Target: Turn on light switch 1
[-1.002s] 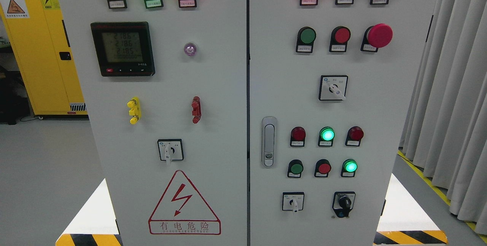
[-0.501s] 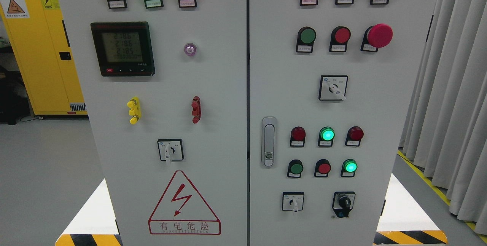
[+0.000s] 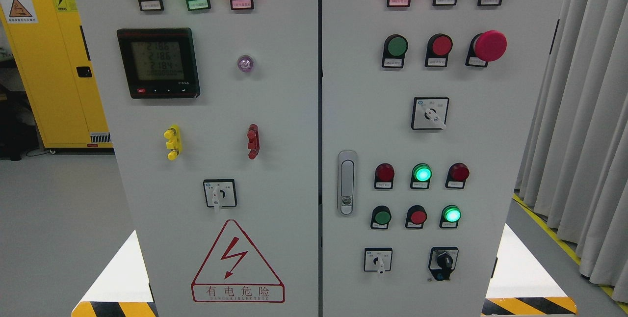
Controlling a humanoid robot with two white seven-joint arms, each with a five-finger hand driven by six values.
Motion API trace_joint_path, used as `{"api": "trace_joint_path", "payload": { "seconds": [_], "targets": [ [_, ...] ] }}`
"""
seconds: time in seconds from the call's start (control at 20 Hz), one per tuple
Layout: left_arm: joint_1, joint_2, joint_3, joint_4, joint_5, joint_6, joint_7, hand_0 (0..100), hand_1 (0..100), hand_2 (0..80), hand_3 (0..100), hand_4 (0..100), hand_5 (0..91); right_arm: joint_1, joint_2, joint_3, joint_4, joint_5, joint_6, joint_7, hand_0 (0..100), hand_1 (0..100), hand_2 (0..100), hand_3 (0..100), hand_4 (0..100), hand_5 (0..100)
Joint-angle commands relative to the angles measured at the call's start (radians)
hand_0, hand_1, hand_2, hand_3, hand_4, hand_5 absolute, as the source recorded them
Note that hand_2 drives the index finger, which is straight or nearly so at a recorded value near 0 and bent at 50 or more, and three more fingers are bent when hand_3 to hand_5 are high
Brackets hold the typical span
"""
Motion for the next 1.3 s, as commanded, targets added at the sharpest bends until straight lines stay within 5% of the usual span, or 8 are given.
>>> {"api": "trace_joint_path", "payload": {
  "seconds": [0.0,0.2,0.55,0.65,1.25],
  "targets": [
    [0.024,0.027,0.032,-0.465,0.0,-0.001,-0.007,38,49,30.2,57,63,41.5,0.0,0.0,0.0,0.0,-0.029,0.001,-0.001,0,50,4,0,0,0],
    [0.025,0.024,0.032,-0.557,0.005,0.001,-0.007,38,58,35.9,63,69,53.8,0.0,0.0,0.0,0.0,-0.029,0.001,-0.001,0,50,4,0,0,0],
    [0.013,0.02,0.031,-0.73,0.008,0.004,-0.007,31,64,40.6,65,71,56.8,0.0,0.0,0.0,0.0,-0.029,0.001,-0.001,0,50,4,0,0,0],
    [0.001,0.023,0.028,-0.776,0.009,0.009,-0.008,29,64,43.7,69,74,64.3,0.0,0.0,0.0,0.0,-0.029,0.001,-0.001,0,50,4,0,0,0],
    [-0.159,0.004,-0.009,-0.864,0.008,0.095,-0.001,26,63,46.9,71,75,65.8,0.0,0.0,0.0,0.0,-0.029,0.001,0.001,0,50,4,0,0,0]
  ]
}}
